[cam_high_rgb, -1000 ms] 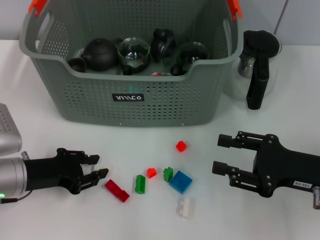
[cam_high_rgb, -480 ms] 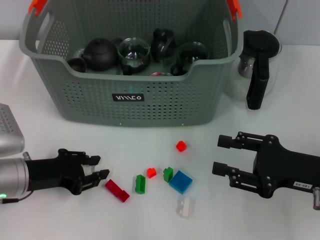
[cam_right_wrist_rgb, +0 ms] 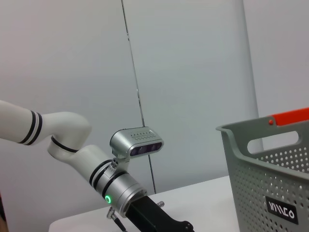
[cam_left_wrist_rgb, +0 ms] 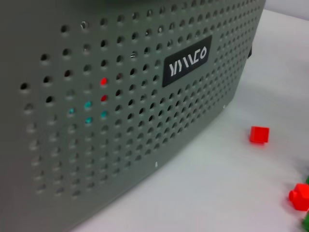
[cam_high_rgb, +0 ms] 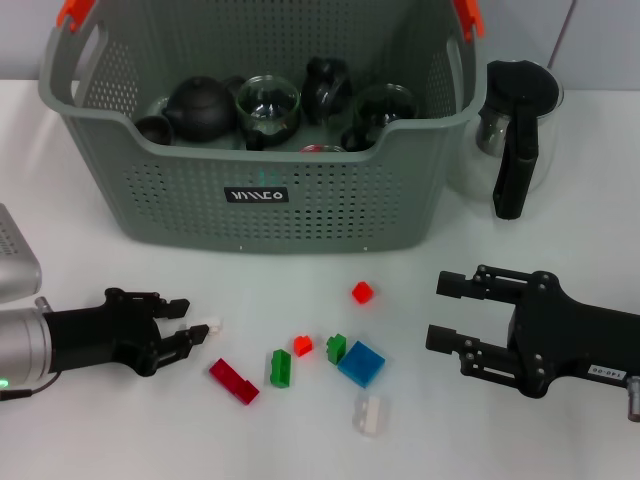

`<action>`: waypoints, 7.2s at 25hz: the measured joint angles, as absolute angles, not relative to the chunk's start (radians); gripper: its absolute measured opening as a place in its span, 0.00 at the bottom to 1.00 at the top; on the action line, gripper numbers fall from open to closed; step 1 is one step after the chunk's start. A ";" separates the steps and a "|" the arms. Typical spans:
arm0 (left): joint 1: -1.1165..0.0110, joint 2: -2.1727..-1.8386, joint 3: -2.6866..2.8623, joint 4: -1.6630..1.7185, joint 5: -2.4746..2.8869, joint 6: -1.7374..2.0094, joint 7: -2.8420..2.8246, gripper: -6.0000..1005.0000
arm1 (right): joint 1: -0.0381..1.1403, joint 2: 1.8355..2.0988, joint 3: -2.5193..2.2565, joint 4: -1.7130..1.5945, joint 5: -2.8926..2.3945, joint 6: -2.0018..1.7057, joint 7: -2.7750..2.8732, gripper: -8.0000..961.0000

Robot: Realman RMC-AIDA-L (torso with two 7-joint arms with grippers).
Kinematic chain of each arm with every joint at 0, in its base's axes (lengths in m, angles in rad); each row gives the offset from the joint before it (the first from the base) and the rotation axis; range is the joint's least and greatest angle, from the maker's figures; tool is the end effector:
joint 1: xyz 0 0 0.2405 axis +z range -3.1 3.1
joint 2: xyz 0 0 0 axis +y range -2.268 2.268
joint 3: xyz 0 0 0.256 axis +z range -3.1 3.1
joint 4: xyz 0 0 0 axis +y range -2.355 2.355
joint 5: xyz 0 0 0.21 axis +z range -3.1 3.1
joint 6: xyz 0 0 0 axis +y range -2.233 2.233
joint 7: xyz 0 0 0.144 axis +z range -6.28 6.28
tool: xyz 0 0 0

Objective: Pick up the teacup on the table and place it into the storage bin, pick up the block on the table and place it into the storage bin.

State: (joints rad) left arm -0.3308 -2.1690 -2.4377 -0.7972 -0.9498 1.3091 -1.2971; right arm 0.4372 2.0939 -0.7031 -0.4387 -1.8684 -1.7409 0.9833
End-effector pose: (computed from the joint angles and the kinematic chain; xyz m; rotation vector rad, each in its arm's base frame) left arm -0.3369 0.2892 -0.0183 -2.5766 -0.6914 -0.2435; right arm 0.2661 0.2680 -0.0290 -2.7356 0.3638 1.0461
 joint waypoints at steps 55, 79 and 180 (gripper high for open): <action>-0.339 -2.166 -2.426 -0.806 -0.936 1.340 -1.358 0.16 | 0.436 2.094 -0.703 -0.438 -1.868 -1.739 0.983 0.65; -0.369 -2.171 -2.415 -0.766 -0.932 1.284 -1.358 0.37 | 0.434 2.092 -0.702 -0.428 -1.870 -1.735 0.982 0.65; -0.271 -2.163 -2.335 -0.891 -0.918 1.625 -1.462 0.79 | 0.443 2.092 -0.703 -0.432 -1.865 -1.735 0.997 0.65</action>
